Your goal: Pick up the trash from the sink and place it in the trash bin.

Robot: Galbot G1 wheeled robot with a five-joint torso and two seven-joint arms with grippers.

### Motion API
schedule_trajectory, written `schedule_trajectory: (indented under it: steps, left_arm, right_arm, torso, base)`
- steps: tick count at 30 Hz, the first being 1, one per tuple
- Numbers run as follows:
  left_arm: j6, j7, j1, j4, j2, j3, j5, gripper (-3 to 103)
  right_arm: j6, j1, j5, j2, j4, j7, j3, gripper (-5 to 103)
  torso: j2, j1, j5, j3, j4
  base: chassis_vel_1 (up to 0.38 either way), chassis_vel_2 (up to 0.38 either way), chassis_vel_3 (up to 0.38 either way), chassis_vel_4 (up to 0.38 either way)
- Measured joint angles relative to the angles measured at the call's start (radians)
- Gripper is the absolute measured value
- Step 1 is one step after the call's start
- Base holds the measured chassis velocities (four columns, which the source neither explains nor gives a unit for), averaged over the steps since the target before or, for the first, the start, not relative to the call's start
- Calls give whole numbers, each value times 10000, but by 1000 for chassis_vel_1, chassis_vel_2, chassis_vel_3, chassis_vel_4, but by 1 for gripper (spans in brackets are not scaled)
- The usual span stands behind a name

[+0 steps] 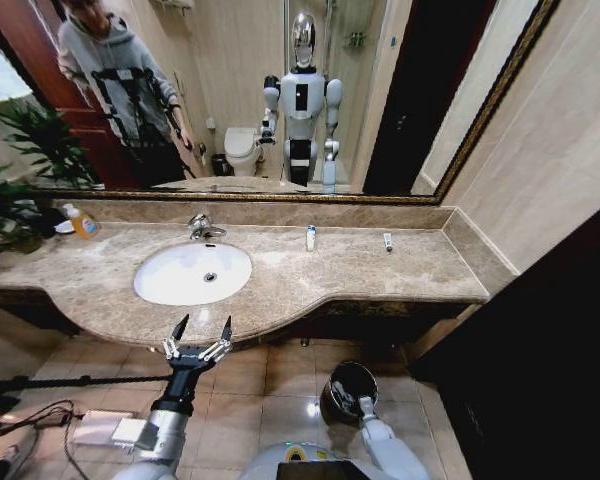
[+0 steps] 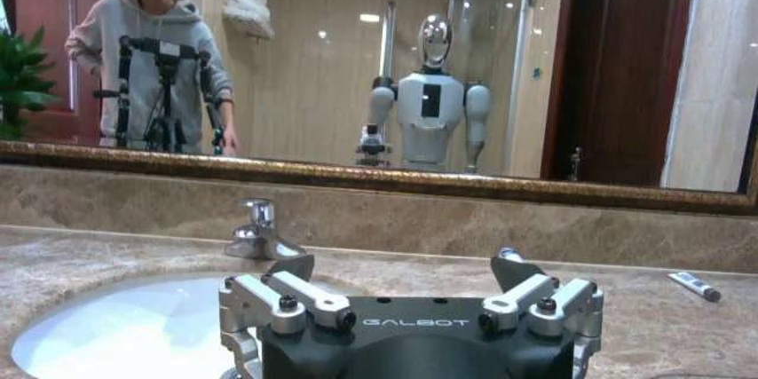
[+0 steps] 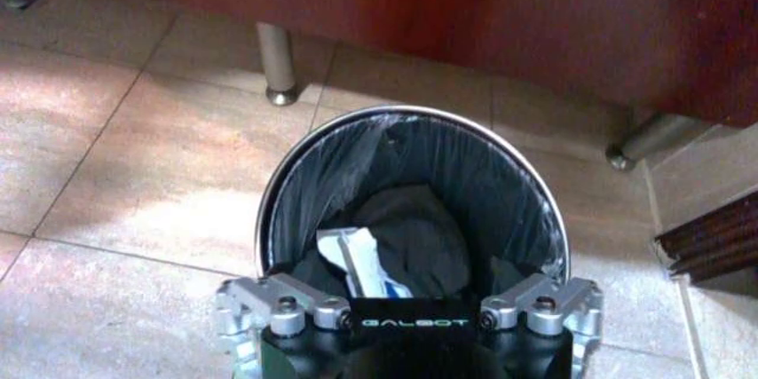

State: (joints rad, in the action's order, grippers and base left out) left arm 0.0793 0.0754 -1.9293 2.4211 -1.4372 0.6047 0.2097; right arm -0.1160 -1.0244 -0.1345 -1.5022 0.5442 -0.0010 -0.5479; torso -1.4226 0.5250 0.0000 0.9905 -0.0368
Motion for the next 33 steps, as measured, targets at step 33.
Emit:
schedule_trajectory:
  steps: [33]
  left_arm:
    - [0, 0, 0, 0, 0, 0, 0, 100]
  right_arm:
    - [-1475, -4696, -983, 378, 9204, 2017, -457, 100]
  torso:
    - [-1, 0, -1, 0, 1]
  base:
    - [0, 0, 0, 0]
